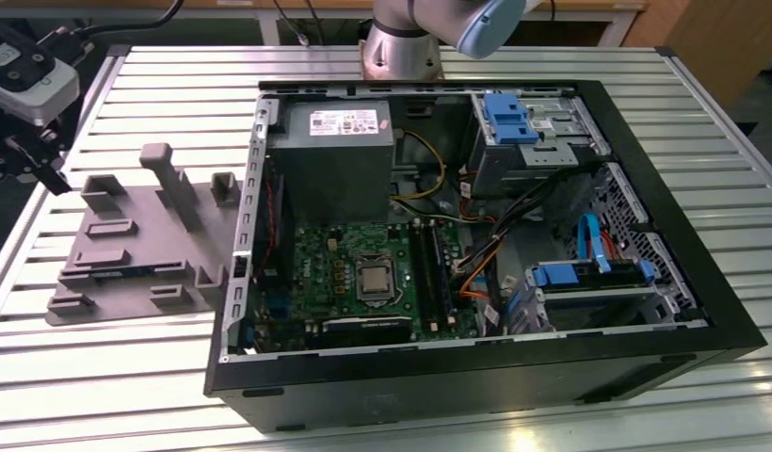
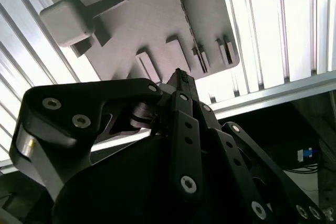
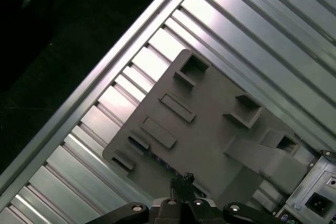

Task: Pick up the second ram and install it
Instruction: 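Pick up the second ram and move it above second insertion slot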

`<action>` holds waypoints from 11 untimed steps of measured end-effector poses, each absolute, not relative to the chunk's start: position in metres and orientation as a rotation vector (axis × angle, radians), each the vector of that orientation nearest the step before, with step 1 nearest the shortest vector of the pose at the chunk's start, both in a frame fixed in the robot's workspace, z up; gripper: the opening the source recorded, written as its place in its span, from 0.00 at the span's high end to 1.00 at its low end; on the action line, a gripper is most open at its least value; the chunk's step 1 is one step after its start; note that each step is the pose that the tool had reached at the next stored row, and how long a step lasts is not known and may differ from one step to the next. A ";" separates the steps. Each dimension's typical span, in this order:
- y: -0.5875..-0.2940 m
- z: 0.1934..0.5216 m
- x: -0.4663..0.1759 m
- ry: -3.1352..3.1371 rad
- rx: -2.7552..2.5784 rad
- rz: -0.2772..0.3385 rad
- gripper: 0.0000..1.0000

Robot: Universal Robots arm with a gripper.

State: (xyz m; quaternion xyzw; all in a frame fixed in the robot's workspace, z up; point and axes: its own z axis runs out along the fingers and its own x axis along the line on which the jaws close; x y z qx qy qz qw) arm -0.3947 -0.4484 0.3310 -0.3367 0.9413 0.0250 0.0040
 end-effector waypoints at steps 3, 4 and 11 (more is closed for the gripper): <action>-0.448 0.331 -0.395 2.936 -1.093 0.078 0.89; -0.448 0.331 -0.395 2.931 -1.107 0.079 0.89; -0.448 0.331 -0.395 2.895 -1.202 0.079 0.89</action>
